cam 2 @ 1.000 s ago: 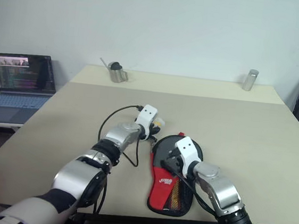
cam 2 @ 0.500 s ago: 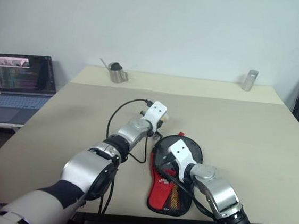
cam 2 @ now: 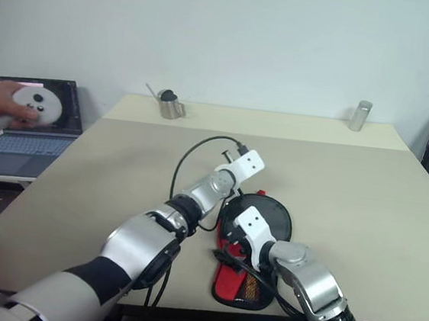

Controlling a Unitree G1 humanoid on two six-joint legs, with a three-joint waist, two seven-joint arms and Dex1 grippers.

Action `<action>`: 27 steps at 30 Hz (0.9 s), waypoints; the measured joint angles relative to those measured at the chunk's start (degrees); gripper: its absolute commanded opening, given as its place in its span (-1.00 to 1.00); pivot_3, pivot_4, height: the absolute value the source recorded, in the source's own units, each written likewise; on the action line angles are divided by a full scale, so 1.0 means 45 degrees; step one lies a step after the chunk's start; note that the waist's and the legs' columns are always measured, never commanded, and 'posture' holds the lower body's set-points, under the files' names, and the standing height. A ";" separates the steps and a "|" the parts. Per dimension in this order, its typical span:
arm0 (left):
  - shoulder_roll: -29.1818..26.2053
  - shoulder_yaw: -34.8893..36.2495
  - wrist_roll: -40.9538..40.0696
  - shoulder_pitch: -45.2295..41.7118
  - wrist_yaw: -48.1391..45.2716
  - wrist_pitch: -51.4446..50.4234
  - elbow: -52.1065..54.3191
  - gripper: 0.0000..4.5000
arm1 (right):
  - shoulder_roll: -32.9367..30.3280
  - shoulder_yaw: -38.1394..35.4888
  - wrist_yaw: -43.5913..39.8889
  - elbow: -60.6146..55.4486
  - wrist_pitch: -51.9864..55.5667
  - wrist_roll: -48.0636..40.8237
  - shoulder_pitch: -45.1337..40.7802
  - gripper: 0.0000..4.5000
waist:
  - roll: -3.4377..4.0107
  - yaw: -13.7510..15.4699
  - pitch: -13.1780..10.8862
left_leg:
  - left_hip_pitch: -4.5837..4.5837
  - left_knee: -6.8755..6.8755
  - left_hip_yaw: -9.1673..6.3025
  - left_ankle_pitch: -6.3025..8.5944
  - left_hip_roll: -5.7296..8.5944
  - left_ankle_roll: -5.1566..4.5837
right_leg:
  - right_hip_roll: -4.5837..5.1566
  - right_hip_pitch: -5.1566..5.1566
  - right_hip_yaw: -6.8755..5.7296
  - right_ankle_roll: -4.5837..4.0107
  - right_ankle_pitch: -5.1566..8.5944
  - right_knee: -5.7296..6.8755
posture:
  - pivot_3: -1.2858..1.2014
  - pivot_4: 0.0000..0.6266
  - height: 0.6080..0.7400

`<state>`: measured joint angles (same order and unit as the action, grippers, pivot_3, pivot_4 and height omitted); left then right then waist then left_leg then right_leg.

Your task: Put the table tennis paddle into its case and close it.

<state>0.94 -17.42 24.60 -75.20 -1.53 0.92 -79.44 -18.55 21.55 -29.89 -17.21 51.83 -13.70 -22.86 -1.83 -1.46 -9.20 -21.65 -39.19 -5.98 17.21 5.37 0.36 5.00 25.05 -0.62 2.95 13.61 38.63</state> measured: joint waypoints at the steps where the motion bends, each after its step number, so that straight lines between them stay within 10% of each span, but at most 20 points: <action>1: 0.0087 -0.0267 0.0324 -0.0005 0.0163 0.0163 -0.0021 -0.90 | 0.0020 -0.0002 0.0001 -0.0016 0.0027 -0.0009 0.0006 1.00 | 0.0000 0.0000 0.0000 | 0.0000 0.0001 0.0000 0.0000 -0.0001 0.0000 | 0.0000 0.0000 0.0000 0.0000 0.0000 0.0000 | 0.03 -0.52 1.00; 21: 0.0771 -0.2991 0.3106 0.0599 -0.1302 0.1939 -0.0069 -0.90 | 0.0553 0.0007 -0.0034 0.0248 0.0076 -0.0009 0.0027 1.00 | 0.0025 -0.0024 0.0055 | 0.0033 0.0013 0.0007 0.0001 -0.0001 -0.0002 | -0.0002 -0.0024 0.0001 0.0004 0.0003 -0.0003 | 0.03 -0.52 1.00; 27: 0.0342 -0.2375 0.2486 0.1090 -0.2612 0.2137 0.0270 0.00 | 0.0520 0.0070 -0.0362 0.0964 -0.0457 0.0062 -0.0073 1.00 | 0.0053 -0.0052 0.0090 | 0.0279 0.0071 -0.0045 0.0035 -0.0025 -0.0060 | -0.0038 -0.0327 -0.0047 0.0083 0.0044 -0.0140 | 0.03 -0.52 1.00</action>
<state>2.48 -28.11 35.79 -70.30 -13.28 10.53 -78.22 -16.21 21.86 -31.52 -12.88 49.77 -13.42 -23.19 -1.60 -1.69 -8.79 -20.40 -38.87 -6.18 17.37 5.25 0.09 4.82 23.58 -0.83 3.32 13.81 38.00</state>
